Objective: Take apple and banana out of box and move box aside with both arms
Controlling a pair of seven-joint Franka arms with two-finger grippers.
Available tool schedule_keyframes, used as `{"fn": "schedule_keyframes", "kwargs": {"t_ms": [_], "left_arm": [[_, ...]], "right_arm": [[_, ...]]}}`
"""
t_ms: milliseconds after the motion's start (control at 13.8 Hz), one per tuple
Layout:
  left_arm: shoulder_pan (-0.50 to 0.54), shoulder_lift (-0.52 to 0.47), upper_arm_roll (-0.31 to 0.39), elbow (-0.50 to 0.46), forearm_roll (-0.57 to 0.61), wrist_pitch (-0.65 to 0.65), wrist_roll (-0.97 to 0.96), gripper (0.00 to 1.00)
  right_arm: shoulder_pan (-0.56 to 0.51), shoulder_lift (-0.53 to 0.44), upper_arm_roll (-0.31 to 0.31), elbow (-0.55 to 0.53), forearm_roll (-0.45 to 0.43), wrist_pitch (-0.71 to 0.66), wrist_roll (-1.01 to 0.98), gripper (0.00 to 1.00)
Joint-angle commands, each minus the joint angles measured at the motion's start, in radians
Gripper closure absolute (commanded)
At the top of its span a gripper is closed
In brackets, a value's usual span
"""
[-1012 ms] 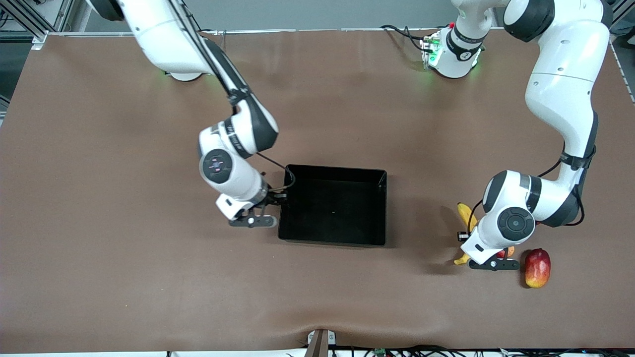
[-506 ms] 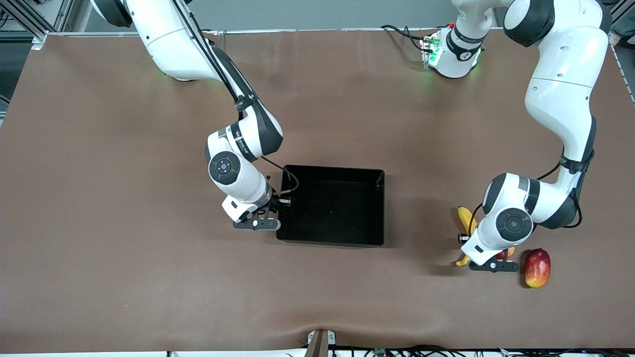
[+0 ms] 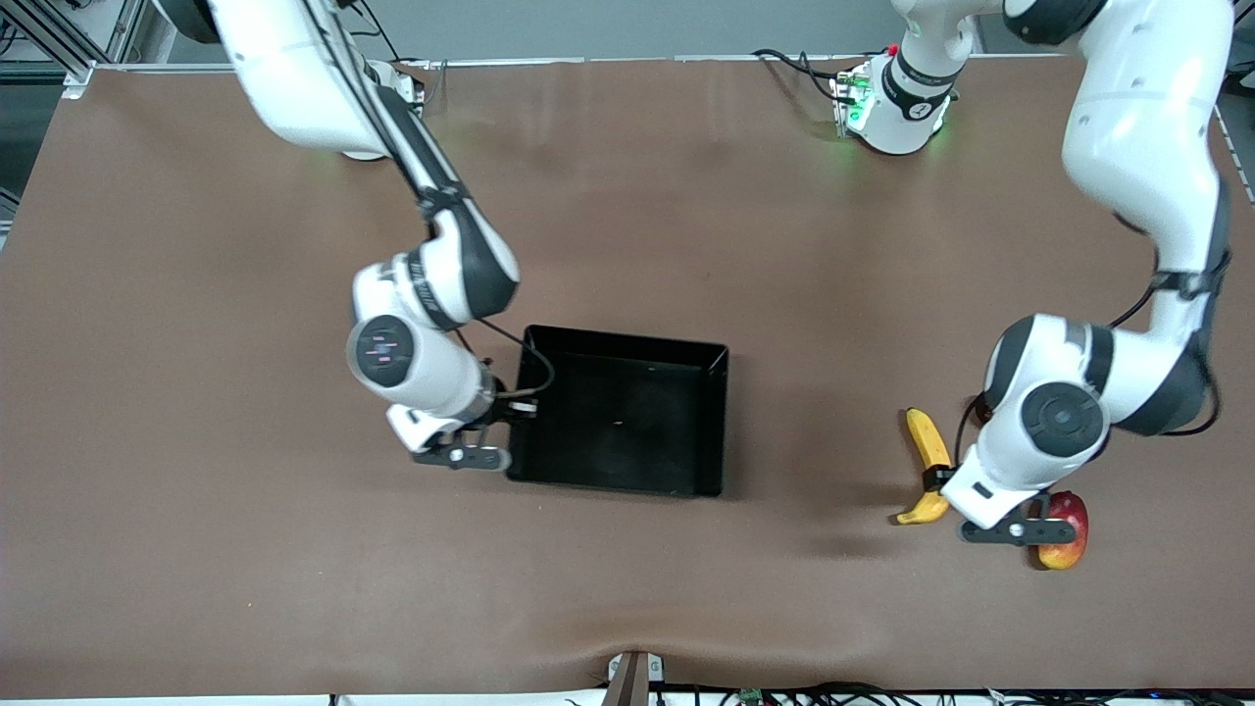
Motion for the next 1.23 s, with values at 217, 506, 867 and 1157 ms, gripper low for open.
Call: {"fn": "schedule_keyframes", "kwargs": {"t_ms": [217,506,867,1157], "left_arm": [[0.067,-0.223,-0.008,-0.029,-0.106,-0.127,0.023,0.00],[0.089,-0.356,-0.006,-0.029,-0.195,-0.257,0.130,0.00],[0.134,-0.470,-0.006,-0.034,-0.332,-0.377,0.221,0.00],[0.162,-0.472,-0.008,-0.041,-0.398,-0.397,0.254,0.00]], "right_arm": [[-0.237,-0.250,0.009,-0.179,-0.022,-0.185,-0.217,1.00],[-0.471,-0.344,-0.009,-0.350,-0.065,-0.153,-0.506,1.00],[-0.711,-0.318,-0.009,-0.385,-0.120,-0.124,-0.730,1.00],[-0.794,-0.268,-0.007,-0.463,-0.121,0.009,-0.868,1.00]]}}
